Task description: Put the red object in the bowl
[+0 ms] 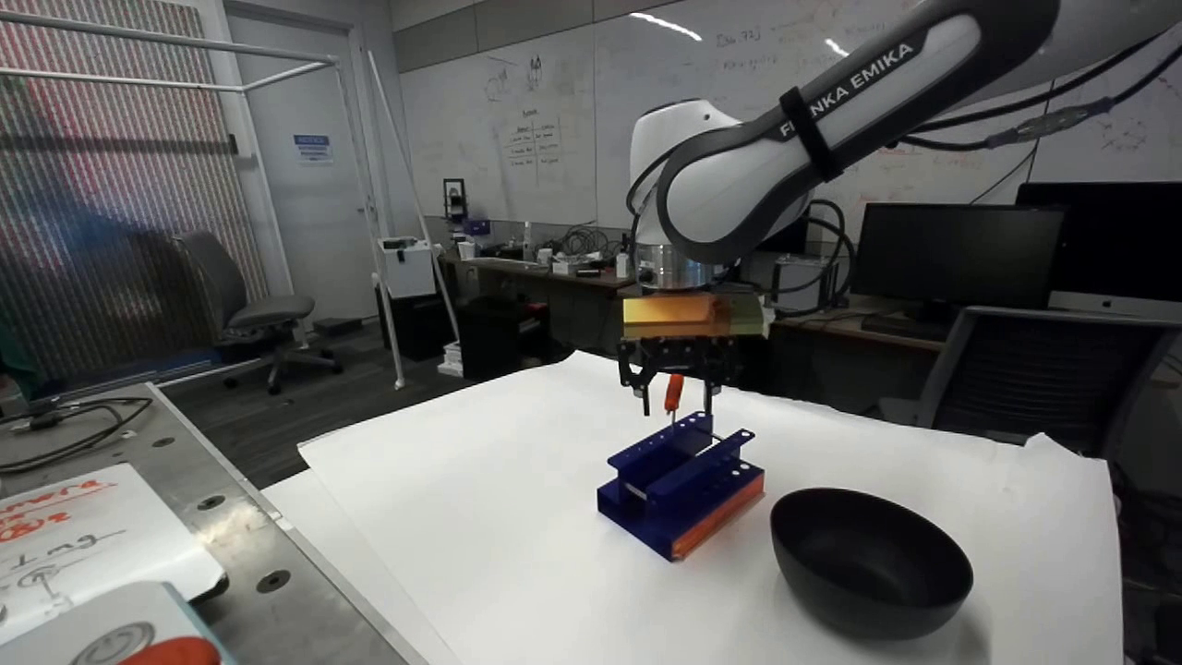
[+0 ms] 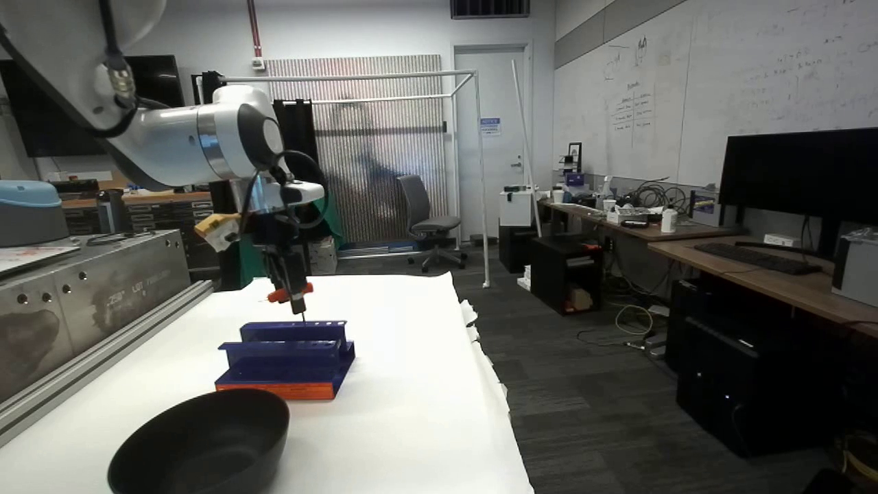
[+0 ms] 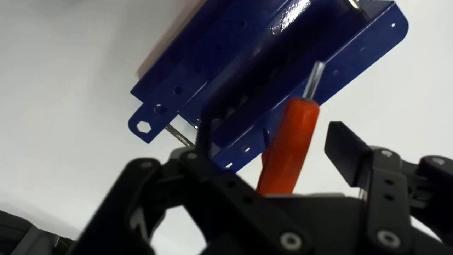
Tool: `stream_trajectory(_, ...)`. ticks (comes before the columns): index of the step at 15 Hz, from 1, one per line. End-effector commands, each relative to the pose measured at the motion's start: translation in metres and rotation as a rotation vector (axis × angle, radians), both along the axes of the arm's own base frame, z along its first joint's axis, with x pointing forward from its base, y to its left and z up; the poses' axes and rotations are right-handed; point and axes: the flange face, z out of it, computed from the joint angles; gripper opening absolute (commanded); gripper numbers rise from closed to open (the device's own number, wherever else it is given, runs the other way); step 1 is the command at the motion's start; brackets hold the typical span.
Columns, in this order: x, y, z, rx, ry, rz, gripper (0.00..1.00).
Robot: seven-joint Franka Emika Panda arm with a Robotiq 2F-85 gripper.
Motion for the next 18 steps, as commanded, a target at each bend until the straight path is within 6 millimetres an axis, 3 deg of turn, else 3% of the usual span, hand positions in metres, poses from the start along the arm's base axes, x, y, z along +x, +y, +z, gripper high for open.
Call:
stream_trajectory(1, 0.013, 0.001, 0.004, -0.006, -0.013, 0.01, 0.5)
stream_trajectory(6, 0.013, 0.002, 0.011, -0.01, -0.023, 0.013, 0.11)
stream_trajectory(8, 0.013, 0.0, 0.013, -0.015, -0.028, 0.008, 0.08)
stream_trajectory(10, 0.008, 0.002, 0.019, -0.021, -0.027, 0.013, 0.13)
stream_trajectory(12, -0.003, 0.008, 0.037, -0.016, -0.029, 0.038, 0.13)
stream_trajectory(18, -0.062, 0.018, 0.14, -0.046, -0.037, 0.072, 0.13)
